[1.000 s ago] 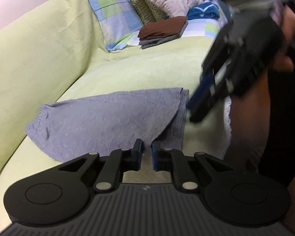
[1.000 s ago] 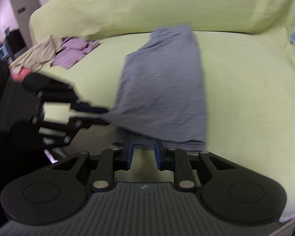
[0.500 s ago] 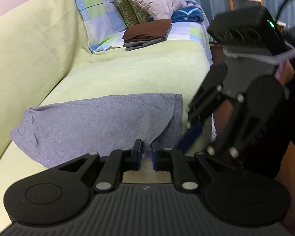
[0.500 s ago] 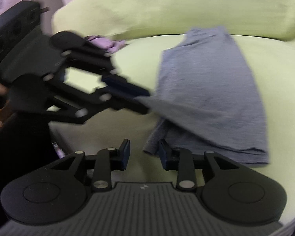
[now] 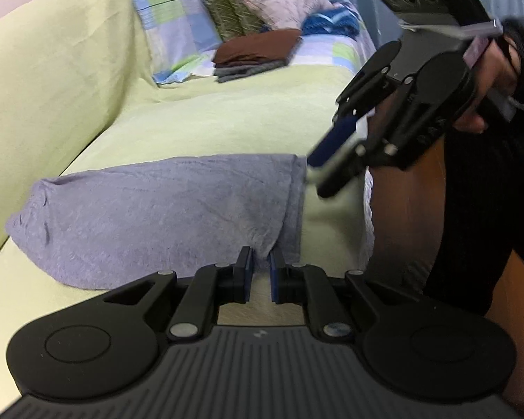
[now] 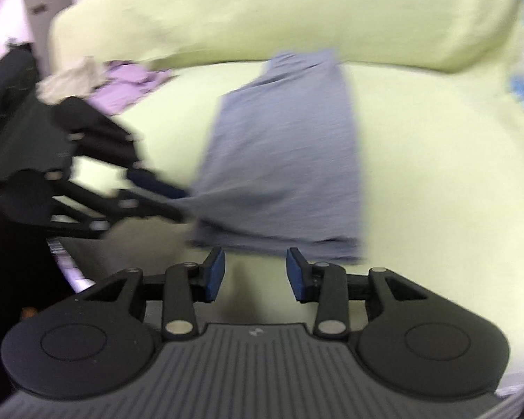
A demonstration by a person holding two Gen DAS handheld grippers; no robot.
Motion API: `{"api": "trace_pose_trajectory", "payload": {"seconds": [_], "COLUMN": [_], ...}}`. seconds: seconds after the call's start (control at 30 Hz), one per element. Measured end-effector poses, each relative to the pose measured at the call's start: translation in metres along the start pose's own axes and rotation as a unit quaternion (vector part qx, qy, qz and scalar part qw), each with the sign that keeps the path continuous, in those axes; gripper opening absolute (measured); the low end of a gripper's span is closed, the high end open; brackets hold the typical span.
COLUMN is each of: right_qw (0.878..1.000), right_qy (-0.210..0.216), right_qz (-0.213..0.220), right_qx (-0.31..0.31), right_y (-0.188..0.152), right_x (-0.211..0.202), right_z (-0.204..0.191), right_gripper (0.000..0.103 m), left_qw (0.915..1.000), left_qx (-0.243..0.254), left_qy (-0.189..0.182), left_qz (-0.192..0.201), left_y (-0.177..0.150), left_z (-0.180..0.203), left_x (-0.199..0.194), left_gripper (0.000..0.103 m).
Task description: Fold clothes
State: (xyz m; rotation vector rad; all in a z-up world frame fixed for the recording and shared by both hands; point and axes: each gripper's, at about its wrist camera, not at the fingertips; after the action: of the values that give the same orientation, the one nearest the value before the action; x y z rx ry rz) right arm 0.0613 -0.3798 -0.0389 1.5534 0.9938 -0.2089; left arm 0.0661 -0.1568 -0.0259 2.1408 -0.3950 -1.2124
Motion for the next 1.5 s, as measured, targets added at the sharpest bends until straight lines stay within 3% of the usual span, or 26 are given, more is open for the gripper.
{"api": "trace_pose_trajectory", "payload": {"seconds": [0.17,0.27,0.43,0.53,0.6,0.73,0.83,0.93,1.07,1.13,1.23,1.3,1.4,1.47,1.5], "right_qw": [0.996,0.987,0.977,0.98,0.989,0.995,0.994,0.991,0.973,0.958,0.925,0.909,0.866,0.848,0.845], "right_qy": [-0.018,-0.017,-0.009,-0.01,0.011,0.029,0.01,0.013,0.013,0.003,-0.018,-0.029,-0.068,-0.079,-0.08], "right_qz": [0.012,0.022,0.022,0.035,0.043,0.04,0.04,0.029,0.023,0.018,0.011,0.012,0.026,0.036,0.039], "right_qx": [-0.082,-0.158,-0.211,-0.196,-0.144,-0.09,-0.105,-0.133,-0.228,-0.286,-0.38,-0.416,-0.494,-0.523,-0.527], "right_y": [0.002,0.001,0.007,0.016,0.022,0.012,-0.002,-0.009,-0.019,-0.025,-0.039,-0.043,-0.058,-0.064,-0.064], "right_x": [0.006,0.016,0.033,0.035,0.025,0.013,0.015,0.017,0.013,0.017,0.027,0.035,0.047,0.05,0.049], "right_z": [-0.013,-0.032,-0.049,-0.051,-0.047,-0.045,-0.051,-0.059,-0.084,-0.097,-0.118,-0.126,-0.137,-0.14,-0.141], "right_gripper": [0.039,0.046,0.05,0.049,0.048,0.048,0.048,0.046,0.041,0.036,0.03,0.024,0.022,0.02,0.016], "left_qw": [0.9999,0.9999,0.9996,0.9993,0.9989,0.9985,0.9982,0.9984,0.9988,0.9982,0.9972,0.9966,0.9951,0.9944,0.9942], "left_qx": [-0.009,-0.007,-0.029,-0.037,-0.046,-0.042,-0.011,0.002,-0.035,-0.052,-0.071,-0.08,-0.097,-0.104,-0.106], "left_qy": [-0.005,-0.01,-0.006,0.003,0.003,-0.03,-0.057,-0.057,-0.027,-0.02,-0.011,-0.01,-0.012,-0.013,-0.013], "left_qz": [0.01,0.008,0.002,-0.002,0.002,0.02,0.016,-0.001,-0.019,-0.021,-0.022,-0.021,-0.014,-0.011,-0.01], "left_y": [0.009,0.011,0.009,0.009,0.01,0.009,-0.003,-0.014,-0.033,-0.039,-0.048,-0.052,-0.058,-0.061,-0.062], "left_z": [-0.019,-0.031,-0.058,-0.08,-0.093,-0.096,-0.074,-0.054,-0.045,-0.043,-0.036,-0.033,-0.029,-0.028,-0.028], "left_x": [-0.002,0.001,0.01,0.018,0.02,0.009,0.002,0.001,-0.004,-0.006,-0.012,-0.014,-0.018,-0.019,-0.02], "left_gripper": [0.011,0.011,0.011,0.011,0.011,0.011,0.013,0.014,0.014,0.014,0.015,0.021,0.022,0.022,0.022]}}
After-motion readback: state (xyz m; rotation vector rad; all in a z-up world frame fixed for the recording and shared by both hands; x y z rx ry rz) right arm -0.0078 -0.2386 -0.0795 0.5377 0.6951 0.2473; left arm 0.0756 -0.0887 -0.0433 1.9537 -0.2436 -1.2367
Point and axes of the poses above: each gripper's, at about its wrist camera, not at the fingertips, and x roughly the way its jaws point, z to its right, y to its top, and after that the axes turned 14 degrees about x, right-handed
